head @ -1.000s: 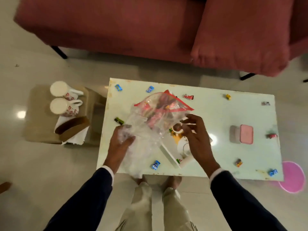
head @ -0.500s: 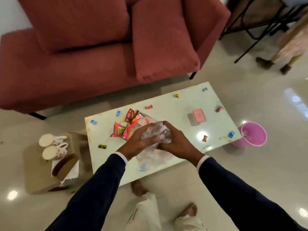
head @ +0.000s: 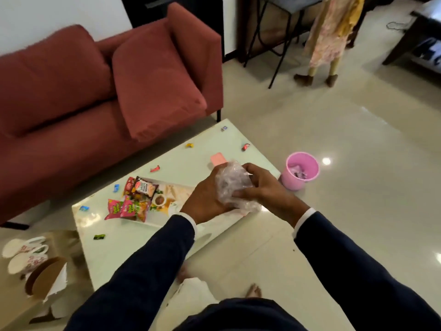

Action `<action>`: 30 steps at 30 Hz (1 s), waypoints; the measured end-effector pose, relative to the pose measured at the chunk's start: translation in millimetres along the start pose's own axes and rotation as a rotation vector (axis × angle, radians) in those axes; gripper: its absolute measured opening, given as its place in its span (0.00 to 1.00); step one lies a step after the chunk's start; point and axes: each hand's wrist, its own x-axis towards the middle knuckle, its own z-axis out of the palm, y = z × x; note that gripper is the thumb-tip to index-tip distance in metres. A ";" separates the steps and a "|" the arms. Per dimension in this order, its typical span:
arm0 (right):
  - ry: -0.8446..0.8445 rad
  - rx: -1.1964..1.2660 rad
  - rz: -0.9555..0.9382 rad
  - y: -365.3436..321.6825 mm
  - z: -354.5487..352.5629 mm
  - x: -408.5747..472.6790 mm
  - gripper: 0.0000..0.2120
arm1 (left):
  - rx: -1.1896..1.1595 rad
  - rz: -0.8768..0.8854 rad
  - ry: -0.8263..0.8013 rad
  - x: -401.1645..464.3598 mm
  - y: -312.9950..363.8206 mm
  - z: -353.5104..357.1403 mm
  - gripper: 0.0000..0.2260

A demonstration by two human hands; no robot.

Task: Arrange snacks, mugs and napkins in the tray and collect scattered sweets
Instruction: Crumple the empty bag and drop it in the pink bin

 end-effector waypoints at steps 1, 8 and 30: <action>0.001 0.041 0.017 2.5 -17.3 -12.0 0.20 | 0.056 -0.009 0.011 6.9 8.2 8.8 0.36; 0.347 -0.378 -0.194 27.1 -93.4 -48.7 0.37 | -0.428 -0.235 0.194 58.2 46.7 57.3 0.19; 0.140 0.095 0.292 74.4 -305.7 79.1 0.27 | -0.325 -0.189 -0.417 298.0 73.1 160.9 0.33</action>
